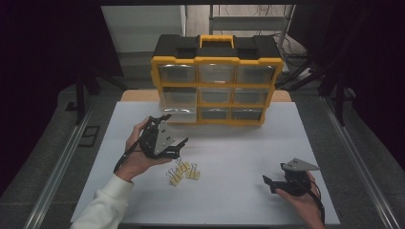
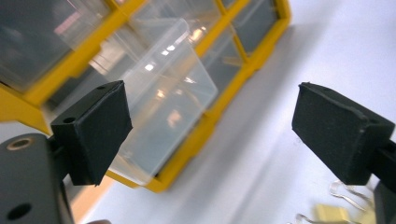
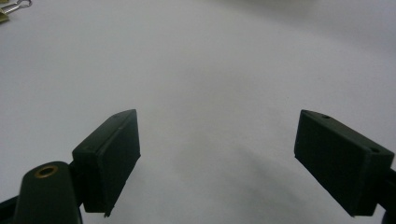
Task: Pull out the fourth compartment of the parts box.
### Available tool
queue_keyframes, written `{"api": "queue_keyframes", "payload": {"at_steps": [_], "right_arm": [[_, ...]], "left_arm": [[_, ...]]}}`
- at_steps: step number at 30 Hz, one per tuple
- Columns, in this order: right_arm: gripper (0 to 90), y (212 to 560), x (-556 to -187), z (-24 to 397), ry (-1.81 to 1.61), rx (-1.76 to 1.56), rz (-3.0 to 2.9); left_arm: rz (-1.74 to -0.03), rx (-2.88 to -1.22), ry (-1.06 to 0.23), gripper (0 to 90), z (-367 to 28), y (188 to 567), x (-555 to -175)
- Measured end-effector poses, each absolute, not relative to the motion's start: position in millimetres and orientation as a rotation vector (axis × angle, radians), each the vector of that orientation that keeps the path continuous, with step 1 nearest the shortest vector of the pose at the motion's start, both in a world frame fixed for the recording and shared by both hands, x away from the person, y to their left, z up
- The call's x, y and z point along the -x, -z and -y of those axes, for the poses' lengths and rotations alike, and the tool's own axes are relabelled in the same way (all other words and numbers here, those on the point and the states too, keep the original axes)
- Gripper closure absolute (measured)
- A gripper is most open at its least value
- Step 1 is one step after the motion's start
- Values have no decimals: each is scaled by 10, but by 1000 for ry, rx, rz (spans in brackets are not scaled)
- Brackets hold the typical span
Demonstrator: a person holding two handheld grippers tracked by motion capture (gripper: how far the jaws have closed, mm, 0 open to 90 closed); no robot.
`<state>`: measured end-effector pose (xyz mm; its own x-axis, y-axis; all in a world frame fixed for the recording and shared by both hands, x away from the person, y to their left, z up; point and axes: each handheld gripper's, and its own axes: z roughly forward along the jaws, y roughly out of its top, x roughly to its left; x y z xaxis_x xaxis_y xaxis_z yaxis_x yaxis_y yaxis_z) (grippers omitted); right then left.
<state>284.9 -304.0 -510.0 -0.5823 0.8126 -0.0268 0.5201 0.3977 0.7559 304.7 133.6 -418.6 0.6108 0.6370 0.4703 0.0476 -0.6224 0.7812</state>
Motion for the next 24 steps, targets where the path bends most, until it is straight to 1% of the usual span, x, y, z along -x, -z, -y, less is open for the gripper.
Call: {"api": "queue_keyframes", "payload": {"at_steps": [5, 11, 12, 13, 17, 24], "right_arm": [[150, 5102, -2850, 3039, -1017, -1144, -2267], [149, 5103, -2853, 3042, -1017, -1146, -2268], [149, 5103, -2854, 3041, -1016, -1146, -2268], [149, 5103, -2854, 3041, -1017, -1146, -2268], [150, 5102, -2853, 3043, -1018, -1147, -2267], [149, 5104, -2854, 3043, -1020, -1149, -2267]], "left_arm": [[-579, -2074, -897, 126, -1398, 4192, -3034], [-628, -2074, -746, 130, -1464, 4190, -3021], [-628, -2074, -746, 130, -1464, 4190, -3021], [-634, -2070, -700, 130, -1482, 4190, -3011], [-652, -2058, -616, 131, -1527, 4185, -3000], [-696, -2048, -505, 139, -1610, 4201, -2972]]}}
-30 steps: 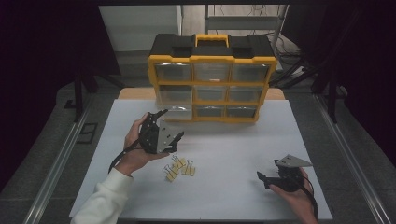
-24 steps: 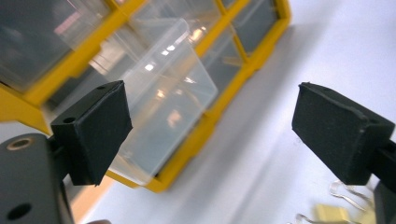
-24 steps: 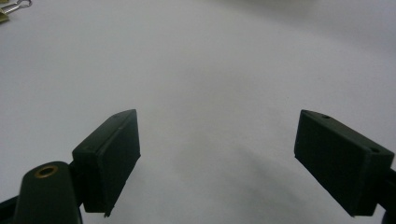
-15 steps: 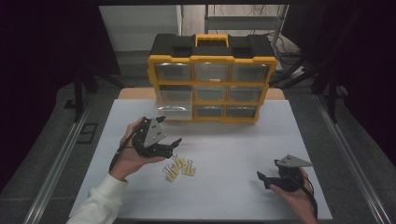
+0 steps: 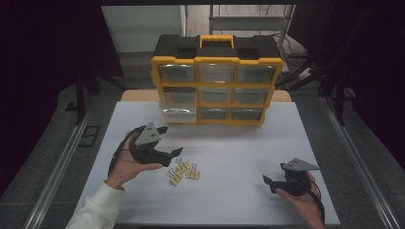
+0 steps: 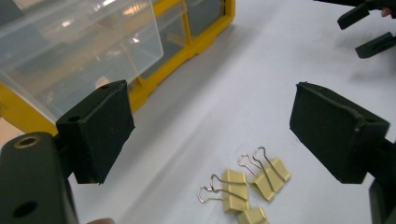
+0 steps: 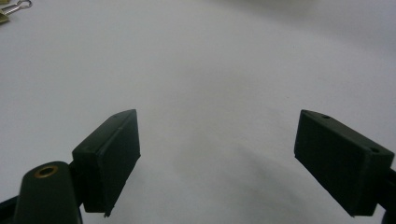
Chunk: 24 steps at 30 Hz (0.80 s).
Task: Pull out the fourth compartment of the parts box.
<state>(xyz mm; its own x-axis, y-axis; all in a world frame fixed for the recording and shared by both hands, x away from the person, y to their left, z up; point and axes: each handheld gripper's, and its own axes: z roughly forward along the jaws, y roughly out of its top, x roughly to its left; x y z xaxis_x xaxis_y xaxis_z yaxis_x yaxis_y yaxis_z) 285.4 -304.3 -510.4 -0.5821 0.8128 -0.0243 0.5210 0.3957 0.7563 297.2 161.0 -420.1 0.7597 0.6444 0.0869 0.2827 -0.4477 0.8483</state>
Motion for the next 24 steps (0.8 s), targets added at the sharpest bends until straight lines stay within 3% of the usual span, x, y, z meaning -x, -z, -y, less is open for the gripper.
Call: {"api": "queue_keyframes", "payload": {"at_steps": [24], "right_arm": [[150, 5111, -2866, 3044, -1020, -1157, -2267]], "left_arm": [[-782, -2047, -275, 153, -1773, 4352, -2935]]}}
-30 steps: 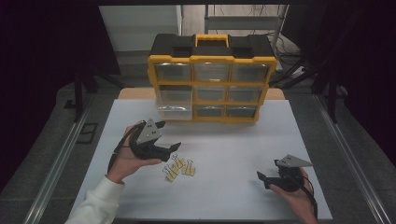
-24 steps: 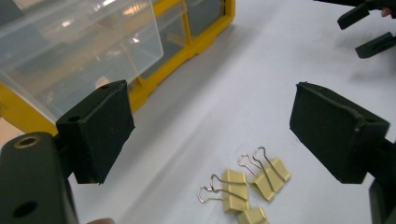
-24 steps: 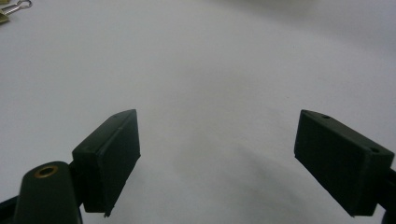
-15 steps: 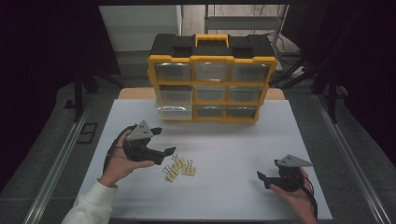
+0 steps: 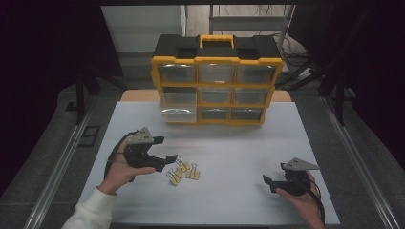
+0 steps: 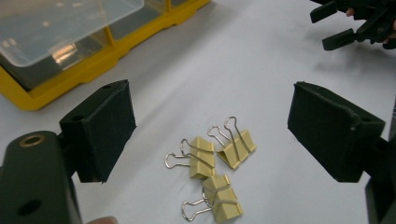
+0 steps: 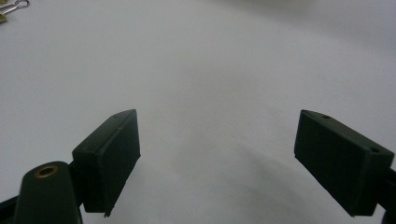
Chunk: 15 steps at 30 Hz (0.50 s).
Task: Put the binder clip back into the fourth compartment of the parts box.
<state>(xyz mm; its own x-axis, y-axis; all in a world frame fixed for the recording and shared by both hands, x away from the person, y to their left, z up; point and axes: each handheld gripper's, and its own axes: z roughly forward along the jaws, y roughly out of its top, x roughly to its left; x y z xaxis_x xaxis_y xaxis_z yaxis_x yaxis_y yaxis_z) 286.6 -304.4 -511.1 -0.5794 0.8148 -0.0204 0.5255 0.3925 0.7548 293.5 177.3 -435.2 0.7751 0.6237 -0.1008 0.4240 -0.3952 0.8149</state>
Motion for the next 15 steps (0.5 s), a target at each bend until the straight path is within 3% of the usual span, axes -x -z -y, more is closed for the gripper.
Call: {"api": "queue_keyframes", "payload": {"at_steps": [15], "right_arm": [[150, 5106, -2882, 3027, -1027, -1148, -2268]], "left_arm": [[-801, -2047, -207, 155, -1789, 4470, -2935]]}}
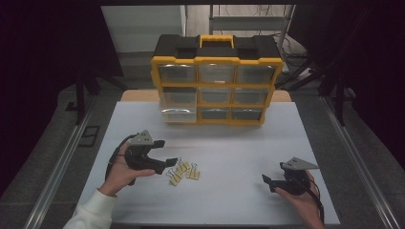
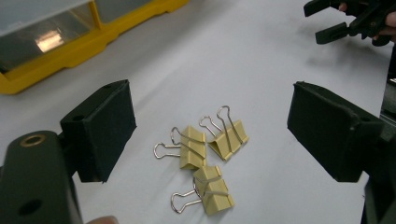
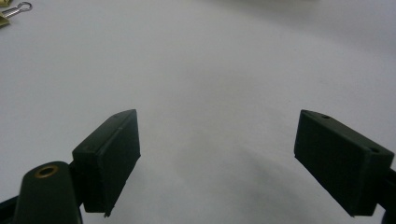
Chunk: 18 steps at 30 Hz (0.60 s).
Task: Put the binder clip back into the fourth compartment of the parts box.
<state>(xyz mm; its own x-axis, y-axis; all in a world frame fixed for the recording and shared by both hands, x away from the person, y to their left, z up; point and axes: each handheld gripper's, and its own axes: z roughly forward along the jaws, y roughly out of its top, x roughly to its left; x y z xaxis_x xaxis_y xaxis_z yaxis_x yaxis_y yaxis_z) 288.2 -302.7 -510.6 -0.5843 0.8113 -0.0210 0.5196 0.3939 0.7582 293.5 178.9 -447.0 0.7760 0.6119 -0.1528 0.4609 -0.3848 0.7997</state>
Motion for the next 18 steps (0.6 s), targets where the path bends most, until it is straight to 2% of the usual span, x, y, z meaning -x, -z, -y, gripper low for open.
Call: {"api": "queue_keyframes", "payload": {"at_steps": [18], "right_arm": [[150, 5102, -2883, 3031, -1027, -1147, -2266]], "left_arm": [[-876, -2108, -127, 176, -1735, 4672, -2995]]}}
